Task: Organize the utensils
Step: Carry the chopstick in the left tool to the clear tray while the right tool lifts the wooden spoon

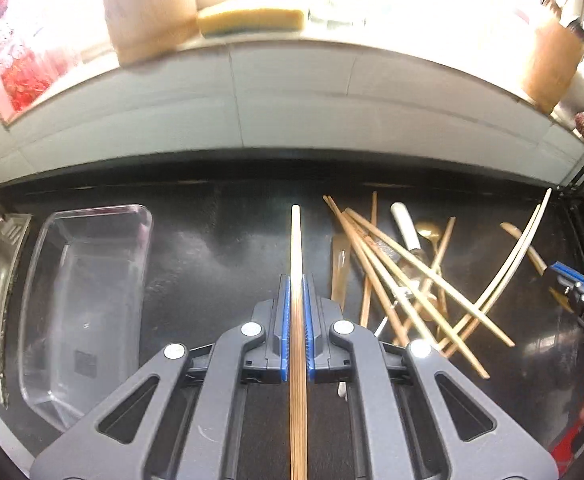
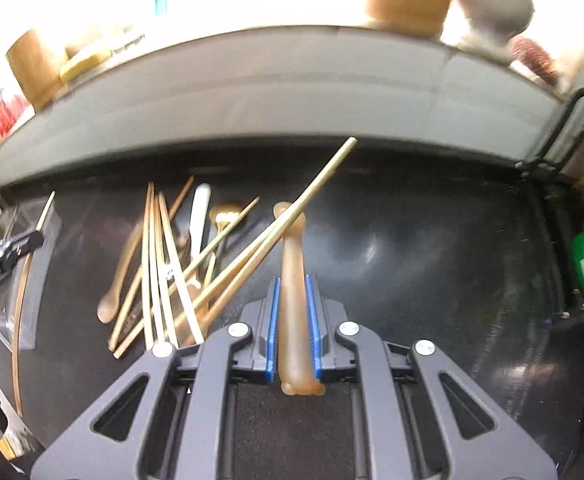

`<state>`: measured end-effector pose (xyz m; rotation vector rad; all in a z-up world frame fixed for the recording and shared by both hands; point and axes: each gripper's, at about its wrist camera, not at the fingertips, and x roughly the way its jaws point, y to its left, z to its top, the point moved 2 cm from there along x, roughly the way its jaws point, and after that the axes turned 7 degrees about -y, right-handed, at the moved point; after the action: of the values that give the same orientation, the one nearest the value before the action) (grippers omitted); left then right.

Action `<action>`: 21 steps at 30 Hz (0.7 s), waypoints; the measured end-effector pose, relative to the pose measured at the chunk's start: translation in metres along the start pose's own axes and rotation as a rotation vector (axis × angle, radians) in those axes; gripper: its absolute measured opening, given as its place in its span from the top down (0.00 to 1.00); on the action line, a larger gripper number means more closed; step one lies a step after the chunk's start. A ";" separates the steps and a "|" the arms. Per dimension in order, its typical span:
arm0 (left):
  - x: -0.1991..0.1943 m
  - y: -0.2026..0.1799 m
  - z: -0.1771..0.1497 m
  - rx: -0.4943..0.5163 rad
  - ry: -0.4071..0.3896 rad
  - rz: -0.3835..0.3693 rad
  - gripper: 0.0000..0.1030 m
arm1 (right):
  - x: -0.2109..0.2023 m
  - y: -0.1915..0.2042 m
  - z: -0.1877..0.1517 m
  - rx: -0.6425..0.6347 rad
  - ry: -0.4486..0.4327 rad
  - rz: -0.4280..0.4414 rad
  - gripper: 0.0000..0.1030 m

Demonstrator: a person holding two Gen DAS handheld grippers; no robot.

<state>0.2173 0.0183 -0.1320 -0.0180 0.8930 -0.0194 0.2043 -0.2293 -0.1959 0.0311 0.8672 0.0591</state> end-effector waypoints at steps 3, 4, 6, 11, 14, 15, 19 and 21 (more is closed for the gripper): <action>-0.024 0.005 0.003 -0.010 -0.020 0.000 0.95 | -0.035 -0.003 0.012 -0.005 -0.074 -0.018 0.87; -0.027 0.005 0.003 -0.006 -0.030 0.002 0.95 | -0.043 -0.005 0.023 -0.003 -0.087 -0.021 0.87; -0.041 0.004 0.001 0.004 -0.054 0.006 0.95 | -0.061 -0.007 0.024 0.007 -0.113 -0.029 0.87; -0.061 0.004 -0.001 0.016 -0.071 0.000 0.95 | -0.094 -0.018 0.026 0.049 -0.145 -0.037 0.87; -0.072 0.004 -0.006 0.012 -0.086 -0.007 0.95 | -0.112 -0.019 0.032 0.039 -0.159 -0.043 0.87; -0.076 0.004 -0.006 0.011 -0.089 -0.009 0.95 | -0.122 -0.020 0.034 0.045 -0.166 -0.040 0.87; -0.086 0.005 -0.011 0.008 -0.098 -0.013 0.95 | -0.145 -0.026 0.033 0.057 -0.190 -0.029 0.87; -0.089 0.004 -0.013 0.006 -0.094 -0.013 0.95 | -0.159 -0.028 0.033 0.058 -0.213 -0.029 0.87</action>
<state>0.1516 0.0242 -0.0704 -0.0187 0.7988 -0.0334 0.1280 -0.2679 -0.0547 0.0781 0.6564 0.0029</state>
